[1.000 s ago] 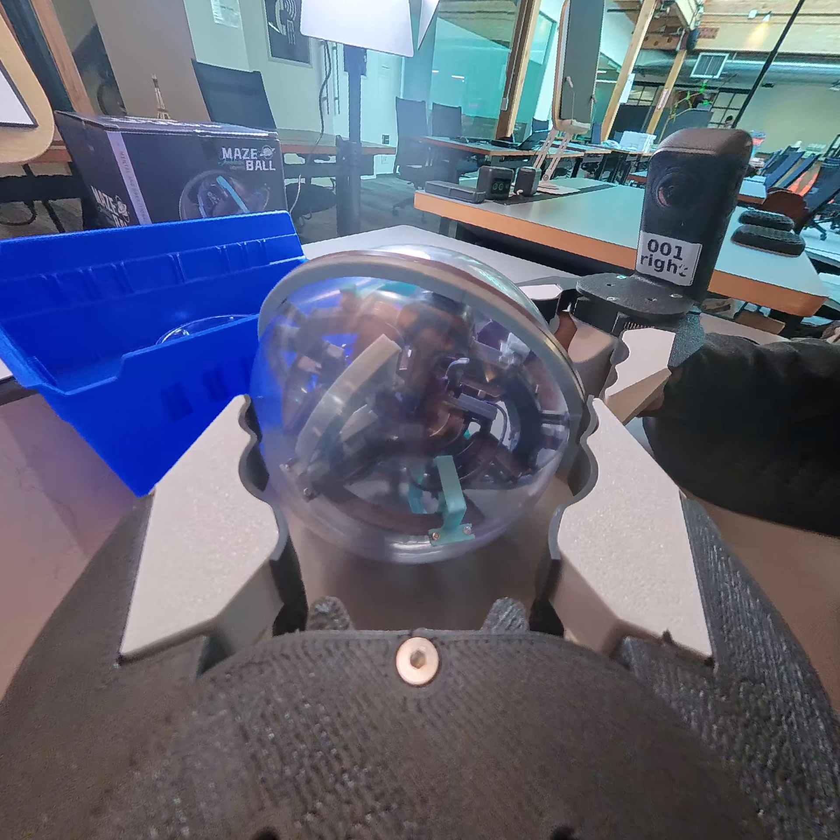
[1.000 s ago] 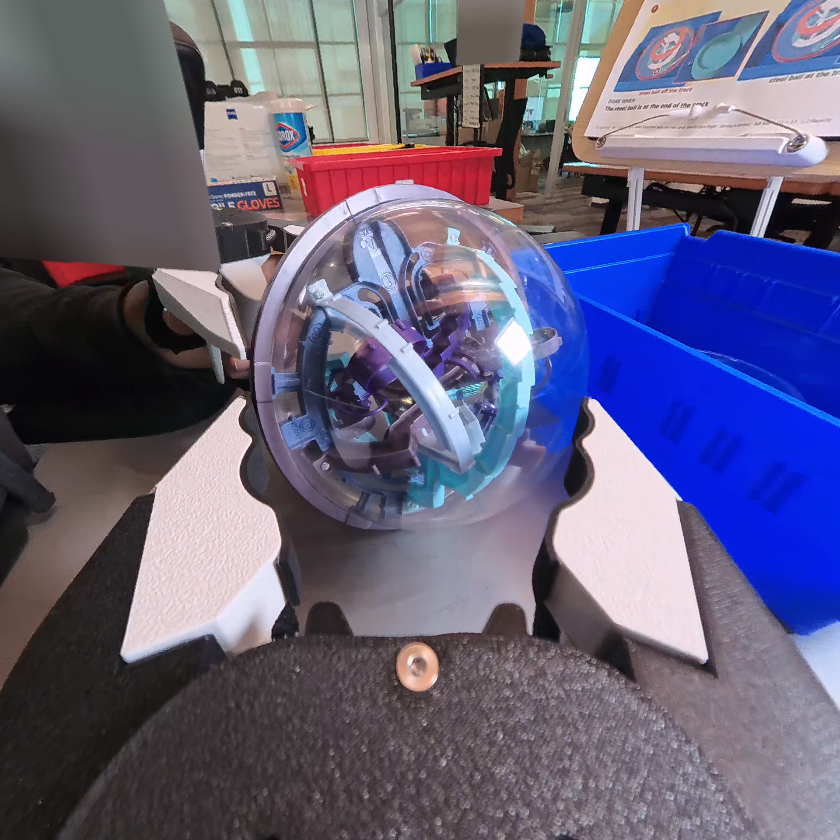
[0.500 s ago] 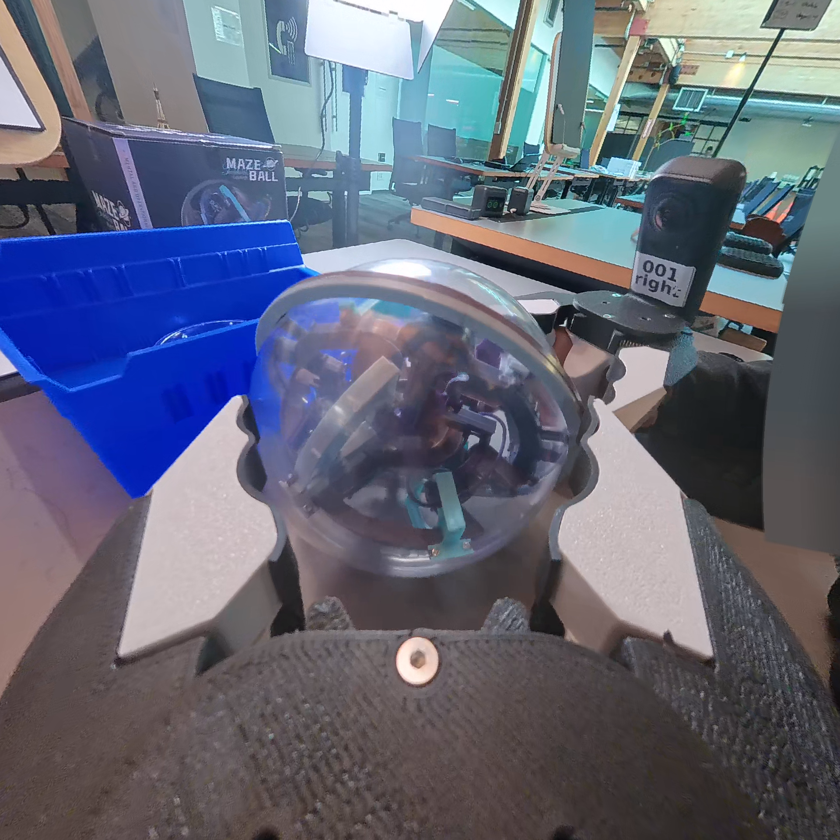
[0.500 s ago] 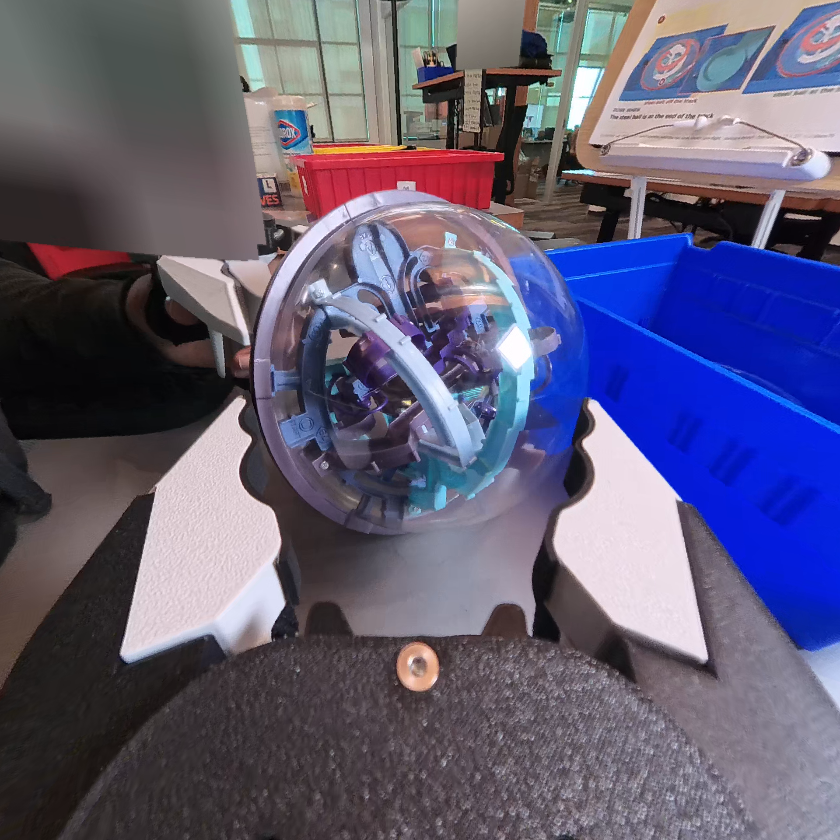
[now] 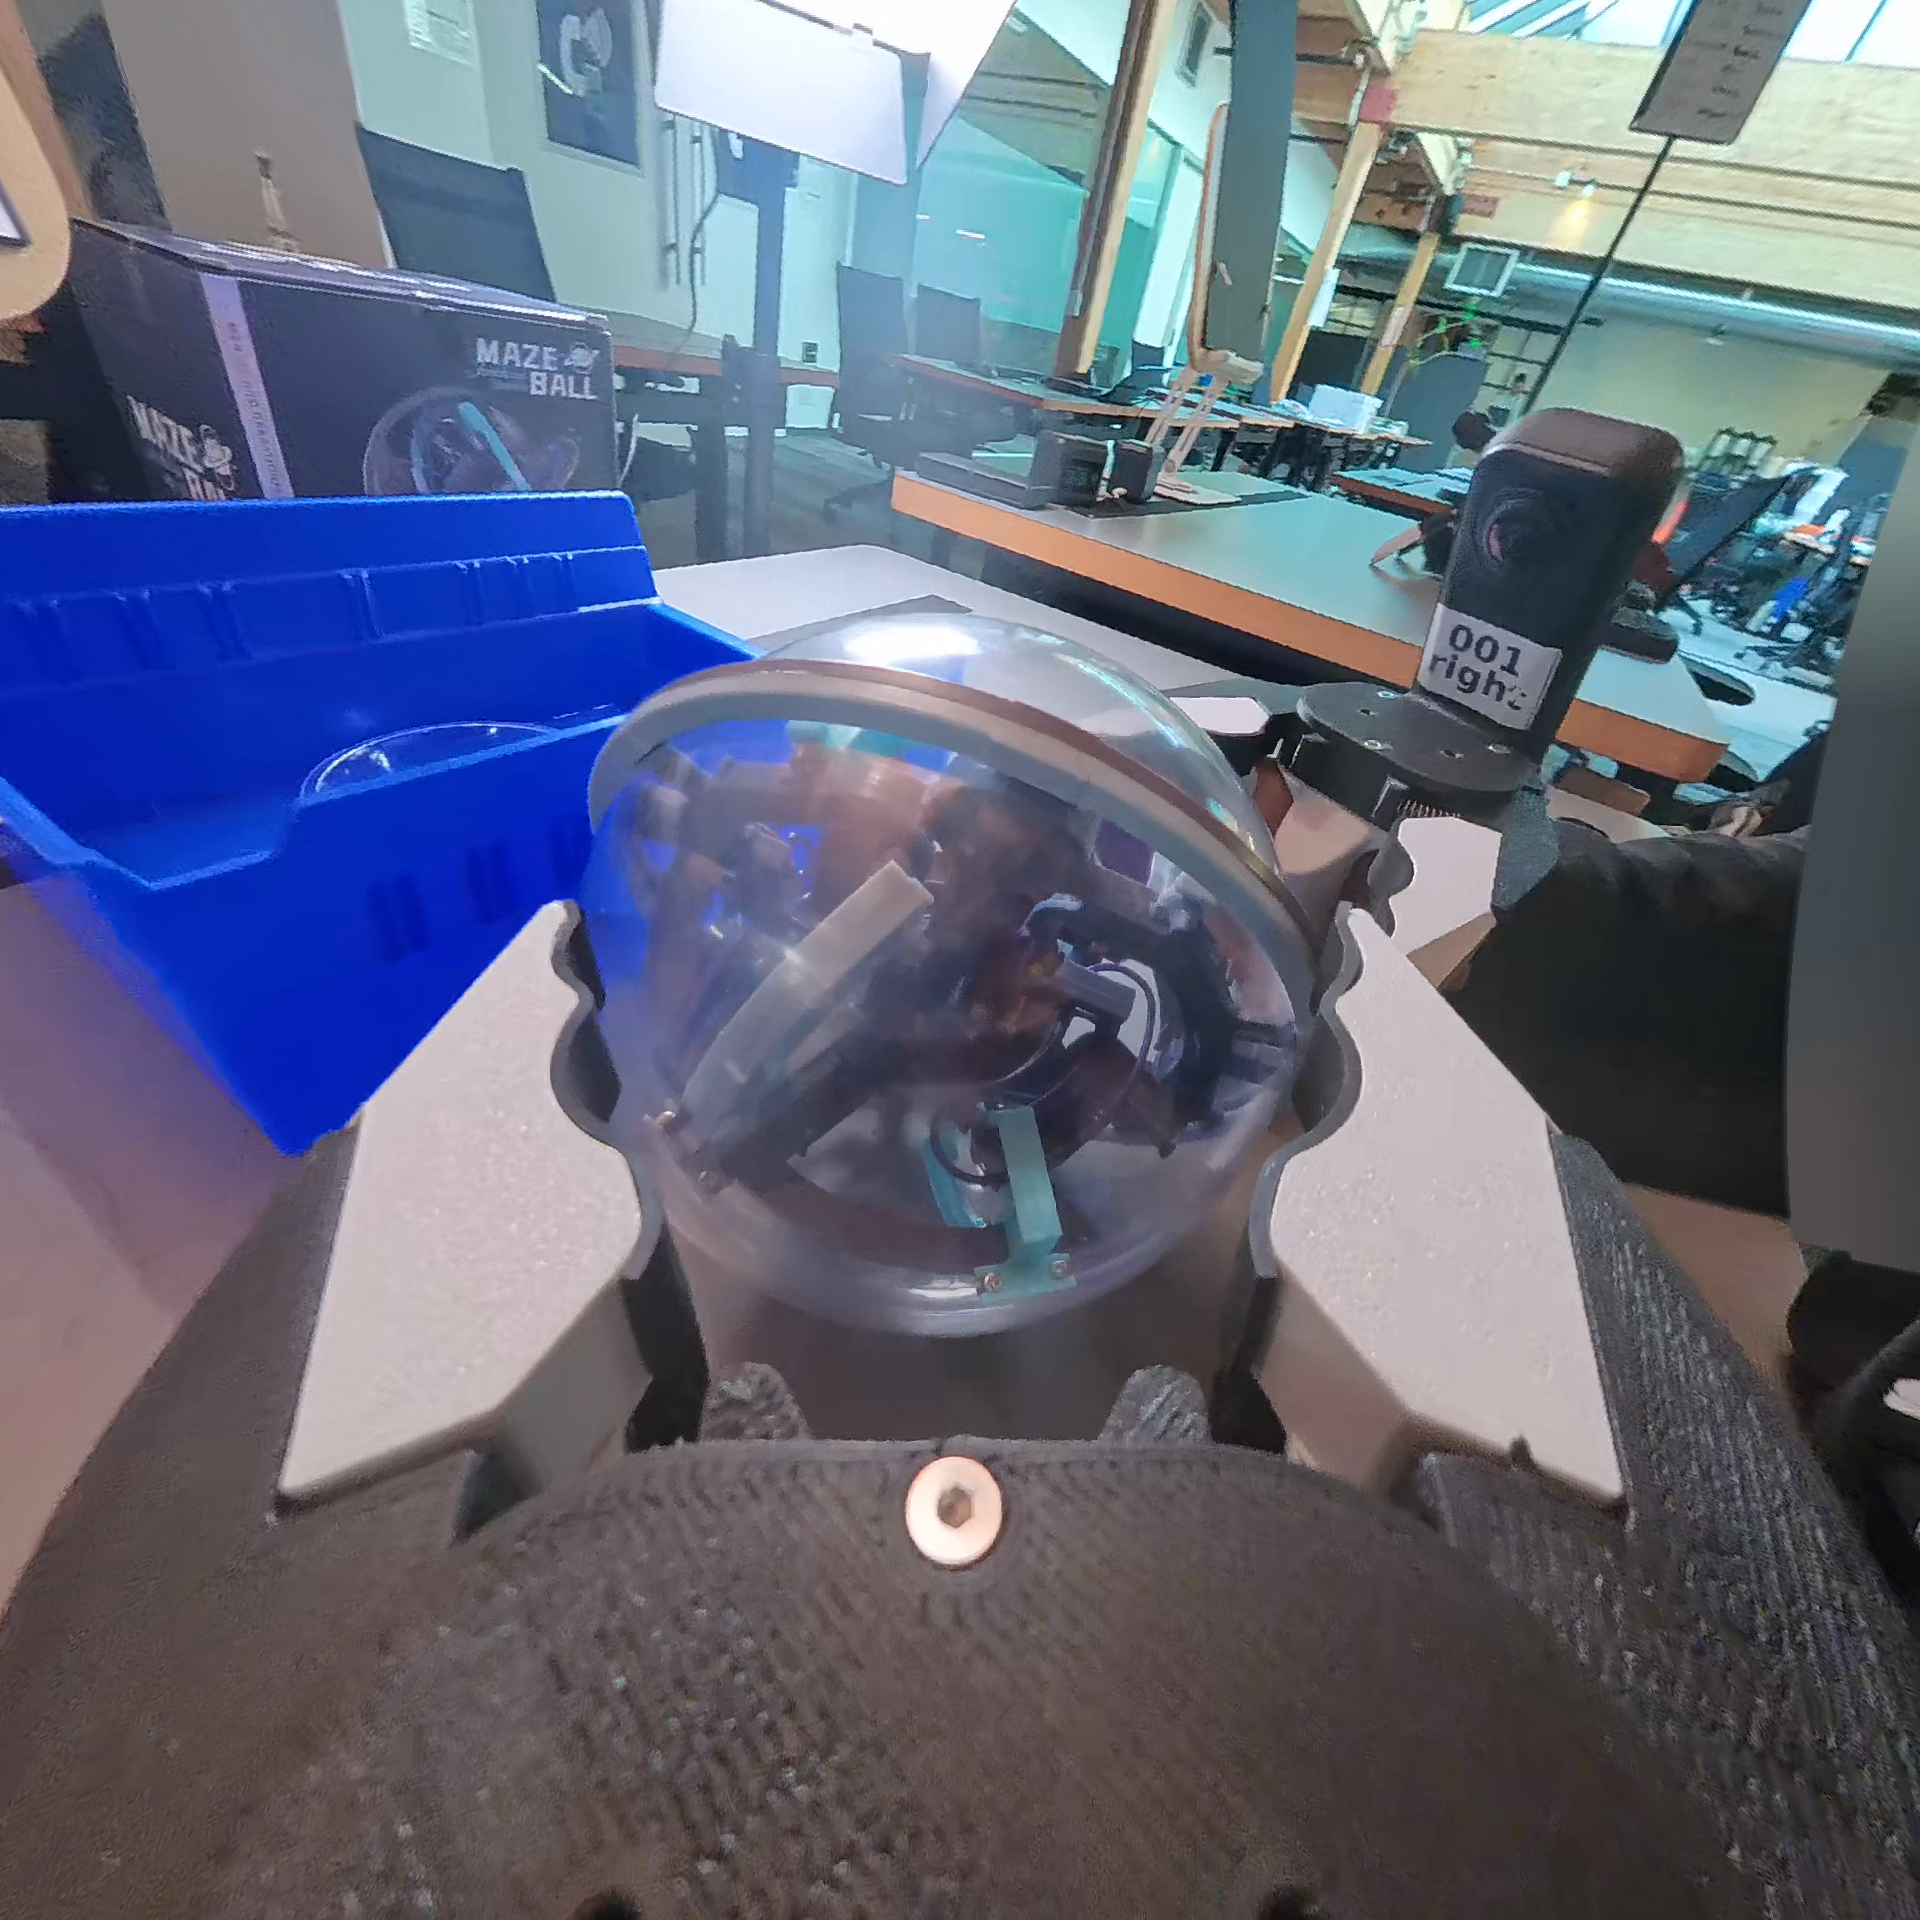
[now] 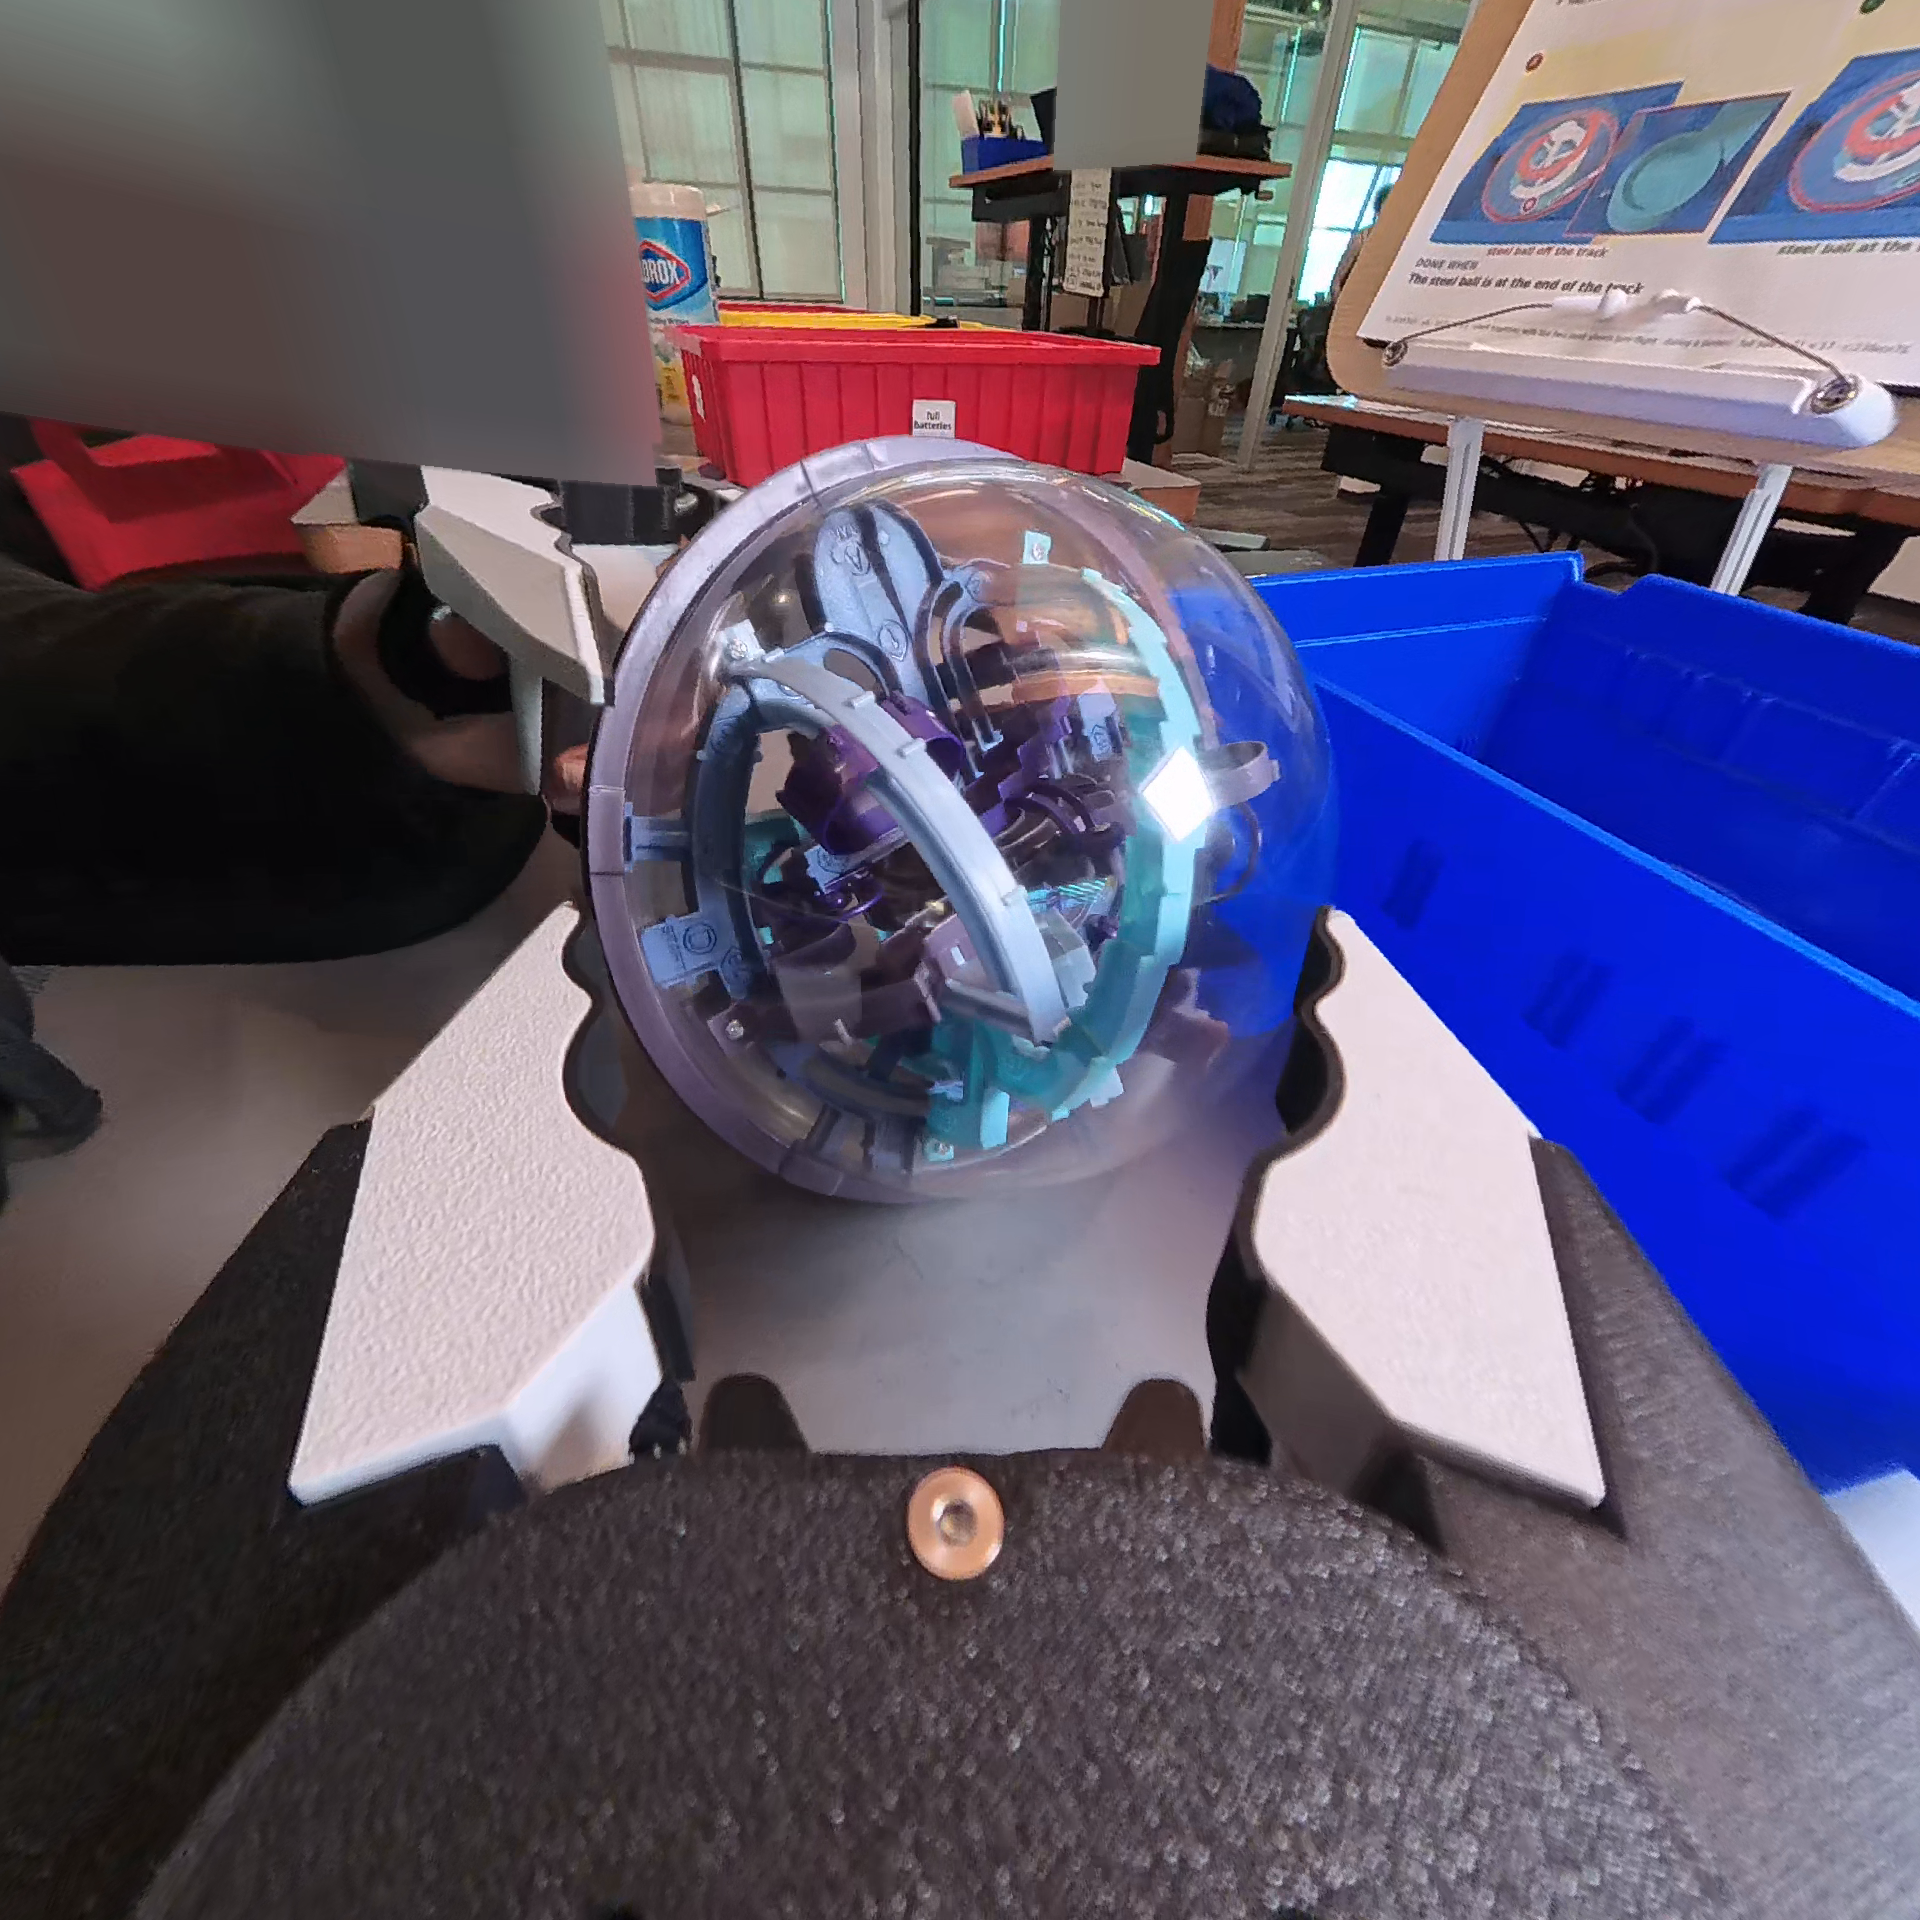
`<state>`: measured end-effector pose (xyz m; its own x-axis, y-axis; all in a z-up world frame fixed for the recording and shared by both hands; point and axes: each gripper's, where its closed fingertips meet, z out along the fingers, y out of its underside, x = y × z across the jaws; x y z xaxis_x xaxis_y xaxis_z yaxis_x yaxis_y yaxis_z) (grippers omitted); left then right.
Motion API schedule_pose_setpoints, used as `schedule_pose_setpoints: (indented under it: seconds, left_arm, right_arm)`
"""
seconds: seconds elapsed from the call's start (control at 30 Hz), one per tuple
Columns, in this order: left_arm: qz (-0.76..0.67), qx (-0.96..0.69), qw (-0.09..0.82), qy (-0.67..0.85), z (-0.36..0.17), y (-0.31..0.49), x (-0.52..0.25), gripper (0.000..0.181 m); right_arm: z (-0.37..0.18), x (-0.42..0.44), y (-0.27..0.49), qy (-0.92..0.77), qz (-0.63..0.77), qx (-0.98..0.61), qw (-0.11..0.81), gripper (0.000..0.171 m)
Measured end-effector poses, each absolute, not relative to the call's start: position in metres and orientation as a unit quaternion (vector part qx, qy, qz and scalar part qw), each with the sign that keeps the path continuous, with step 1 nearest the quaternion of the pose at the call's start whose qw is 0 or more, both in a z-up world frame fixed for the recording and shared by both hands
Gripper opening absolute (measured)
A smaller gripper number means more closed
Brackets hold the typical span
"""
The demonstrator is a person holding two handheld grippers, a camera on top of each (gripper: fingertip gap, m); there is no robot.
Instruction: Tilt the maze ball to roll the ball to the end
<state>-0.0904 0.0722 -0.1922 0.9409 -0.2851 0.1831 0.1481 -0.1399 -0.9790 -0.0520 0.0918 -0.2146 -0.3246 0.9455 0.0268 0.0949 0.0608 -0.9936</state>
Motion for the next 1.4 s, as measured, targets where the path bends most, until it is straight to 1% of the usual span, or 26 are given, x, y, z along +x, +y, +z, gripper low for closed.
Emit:
schedule_pose_setpoints:
  seconds: [0.13, 0.2, 0.3, 0.43, 0.53, 0.6, 0.67, 0.7, 0.77, 0.83, 0.97, 1.07, 1.4]
  left_arm:
    - [-0.179, -0.727, 0.657, 0.088, -0.191, 0.067, -0.093, 0.132]
    - [-0.186, -0.721, 0.658, 0.116, -0.191, 0.063, -0.093, 0.13]
    - [-0.203, -0.704, 0.661, 0.163, -0.191, 0.061, -0.089, 0.129]
    - [-0.243, -0.701, 0.64, 0.202, -0.2, 0.064, -0.087, 0.128]
    - [-0.263, -0.708, 0.617, 0.222, -0.207, 0.068, -0.085, 0.127]
    - [-0.276, -0.704, 0.624, 0.197, -0.201, 0.073, -0.089, 0.124]
    - [-0.291, -0.696, 0.637, 0.16, -0.193, 0.075, -0.095, 0.115]
    - [-0.291, -0.695, 0.644, 0.135, -0.19, 0.077, -0.099, 0.115]
    - [-0.285, -0.704, 0.645, 0.086, -0.191, 0.077, -0.103, 0.122]
    - [-0.285, -0.72, 0.631, 0.052, -0.199, 0.073, -0.099, 0.135]
    - [-0.276, -0.741, 0.611, 0.033, -0.217, 0.073, -0.079, 0.146]
    - [-0.254, -0.756, 0.602, 0.052, -0.221, 0.078, -0.076, 0.148]
    - [-0.294, -0.769, 0.565, 0.058, -0.211, 0.089, -0.084, 0.142]
  right_arm:
    - [-0.214, -0.048, 0.093, -0.621, 0.535, -0.417, 0.393, 0.114]
    - [-0.212, -0.044, 0.093, -0.642, 0.536, -0.399, 0.377, 0.112]
    - [-0.206, -0.045, 0.102, -0.687, 0.515, -0.361, 0.362, 0.125]
    - [-0.211, -0.053, 0.102, -0.751, 0.498, -0.314, 0.298, 0.139]
    - [-0.214, -0.063, 0.095, -0.761, 0.516, -0.295, 0.259, 0.148]
    - [-0.213, -0.068, 0.094, -0.752, 0.528, -0.293, 0.265, 0.148]
    - [-0.214, -0.069, 0.096, -0.741, 0.537, -0.3, 0.27, 0.148]
    - [-0.215, -0.068, 0.097, -0.736, 0.54, -0.306, 0.27, 0.148]
    - [-0.217, -0.067, 0.098, -0.734, 0.54, -0.31, 0.272, 0.148]
    - [-0.22, -0.064, 0.098, -0.733, 0.538, -0.314, 0.274, 0.148]
    - [-0.226, -0.061, 0.096, -0.722, 0.547, -0.326, 0.268, 0.147]
    - [-0.226, -0.063, 0.096, -0.711, 0.55, -0.344, 0.27, 0.147]
    - [-0.228, -0.064, 0.104, -0.671, 0.546, -0.43, 0.258, 0.146]
